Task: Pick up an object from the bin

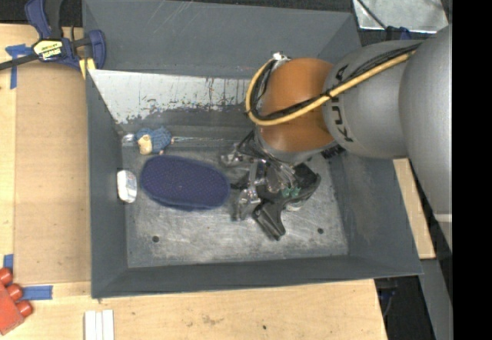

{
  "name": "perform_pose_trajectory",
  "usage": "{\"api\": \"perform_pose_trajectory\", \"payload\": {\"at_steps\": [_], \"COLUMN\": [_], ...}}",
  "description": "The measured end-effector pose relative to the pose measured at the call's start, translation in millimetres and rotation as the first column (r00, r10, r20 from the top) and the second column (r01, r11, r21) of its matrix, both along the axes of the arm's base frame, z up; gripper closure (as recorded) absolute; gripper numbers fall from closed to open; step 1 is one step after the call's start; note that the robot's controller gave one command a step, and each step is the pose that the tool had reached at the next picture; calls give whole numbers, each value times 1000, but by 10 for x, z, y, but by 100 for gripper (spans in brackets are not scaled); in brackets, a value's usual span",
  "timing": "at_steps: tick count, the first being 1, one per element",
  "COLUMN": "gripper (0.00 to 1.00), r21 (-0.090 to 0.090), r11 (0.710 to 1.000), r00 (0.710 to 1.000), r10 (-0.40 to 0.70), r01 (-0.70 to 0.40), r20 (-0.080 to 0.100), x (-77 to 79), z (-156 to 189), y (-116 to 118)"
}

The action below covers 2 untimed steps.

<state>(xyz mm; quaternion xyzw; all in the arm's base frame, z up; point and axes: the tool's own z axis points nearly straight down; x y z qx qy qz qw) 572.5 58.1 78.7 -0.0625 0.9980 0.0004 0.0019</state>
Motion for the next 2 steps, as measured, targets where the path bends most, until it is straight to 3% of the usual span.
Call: {"api": "perform_pose_trajectory", "payload": {"at_steps": [1,2], "gripper": [100,0], "r21": [1,0], "r11": [1000,1000], "r00": [1000,1000], "r10": [-1,0], "r01": [1,0], "r20": [11,0], "x": [29,0], "z": [30,0], "y": [3,0]}}
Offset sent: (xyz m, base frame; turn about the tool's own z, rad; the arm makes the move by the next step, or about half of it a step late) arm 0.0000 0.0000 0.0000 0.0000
